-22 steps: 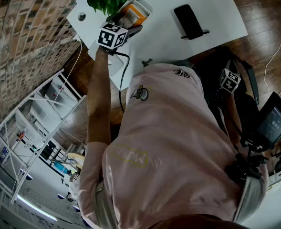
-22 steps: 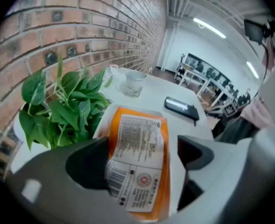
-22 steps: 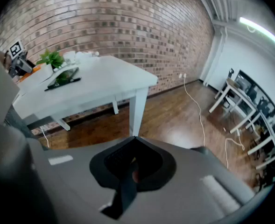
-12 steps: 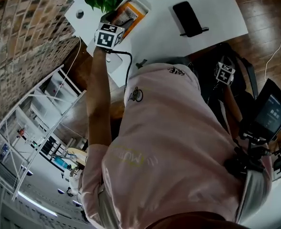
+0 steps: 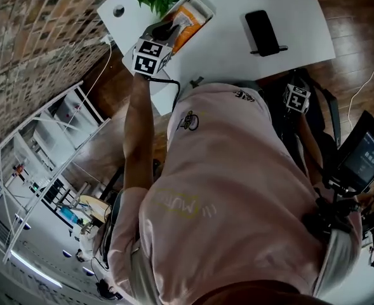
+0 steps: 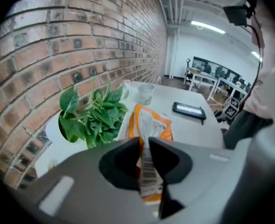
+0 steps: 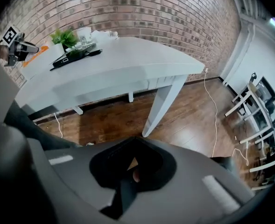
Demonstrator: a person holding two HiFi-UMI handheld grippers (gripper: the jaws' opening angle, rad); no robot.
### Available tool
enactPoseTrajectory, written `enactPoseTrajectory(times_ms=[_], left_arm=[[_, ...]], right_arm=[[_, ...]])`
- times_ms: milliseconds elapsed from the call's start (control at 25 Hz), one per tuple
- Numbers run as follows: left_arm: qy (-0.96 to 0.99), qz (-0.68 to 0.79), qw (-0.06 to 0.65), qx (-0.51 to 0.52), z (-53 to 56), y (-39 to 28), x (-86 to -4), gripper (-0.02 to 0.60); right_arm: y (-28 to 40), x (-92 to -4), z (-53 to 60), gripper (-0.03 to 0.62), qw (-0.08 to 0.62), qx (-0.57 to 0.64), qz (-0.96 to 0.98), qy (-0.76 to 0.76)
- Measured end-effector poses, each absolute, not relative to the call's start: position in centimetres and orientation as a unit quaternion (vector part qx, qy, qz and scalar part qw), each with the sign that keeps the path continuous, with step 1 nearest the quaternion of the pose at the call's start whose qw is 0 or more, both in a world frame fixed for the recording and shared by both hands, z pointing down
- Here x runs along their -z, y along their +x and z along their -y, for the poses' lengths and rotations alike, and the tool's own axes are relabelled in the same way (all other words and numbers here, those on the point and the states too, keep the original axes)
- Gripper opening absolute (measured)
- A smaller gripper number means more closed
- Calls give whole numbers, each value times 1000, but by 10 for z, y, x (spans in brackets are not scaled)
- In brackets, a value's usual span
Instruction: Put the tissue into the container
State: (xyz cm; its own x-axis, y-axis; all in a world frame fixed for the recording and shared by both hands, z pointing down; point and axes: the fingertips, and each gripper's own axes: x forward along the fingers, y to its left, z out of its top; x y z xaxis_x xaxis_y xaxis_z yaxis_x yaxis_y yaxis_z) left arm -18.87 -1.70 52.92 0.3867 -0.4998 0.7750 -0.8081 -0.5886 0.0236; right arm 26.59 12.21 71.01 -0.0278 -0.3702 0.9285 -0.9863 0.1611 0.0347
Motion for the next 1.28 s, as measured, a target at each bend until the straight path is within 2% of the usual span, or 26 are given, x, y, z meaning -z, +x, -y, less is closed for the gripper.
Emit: enactPoseTrajectory(times_ms=[200,400,520,640,720,840,1080,1160,1280], left_arm=[[844,454,161,-237,31,-193,-434,49],[867,486,88,-68,26,-196,-265,44],[872,486,24,-55,15,-197,-197,44],[876,478,-1,-62,0,-209,-174,44],[879,471,8,-70,-3,-212,-187,44],[874,470,48,-113,11,-203,-252,41],[837,419,158,-315,32,-186,-480,31],[801,414,158,-404,32,-194,-548,32],[776,424,93,-457,37,-202,-579,38]], right_arm=[[272,-720,-135,2,446,-363,604,552],[280,-724,-158,2,470,-372,583,548],[277,-723,-163,2,476,-371,585,542],[259,-719,-169,2,478,-361,594,537],[251,-718,-170,2,479,-358,595,537],[249,-718,-168,2,481,-361,592,537],[245,-721,-181,2,478,-374,585,538],[252,-724,-190,2,489,-373,576,538],[245,-717,-182,2,460,-375,592,545]])
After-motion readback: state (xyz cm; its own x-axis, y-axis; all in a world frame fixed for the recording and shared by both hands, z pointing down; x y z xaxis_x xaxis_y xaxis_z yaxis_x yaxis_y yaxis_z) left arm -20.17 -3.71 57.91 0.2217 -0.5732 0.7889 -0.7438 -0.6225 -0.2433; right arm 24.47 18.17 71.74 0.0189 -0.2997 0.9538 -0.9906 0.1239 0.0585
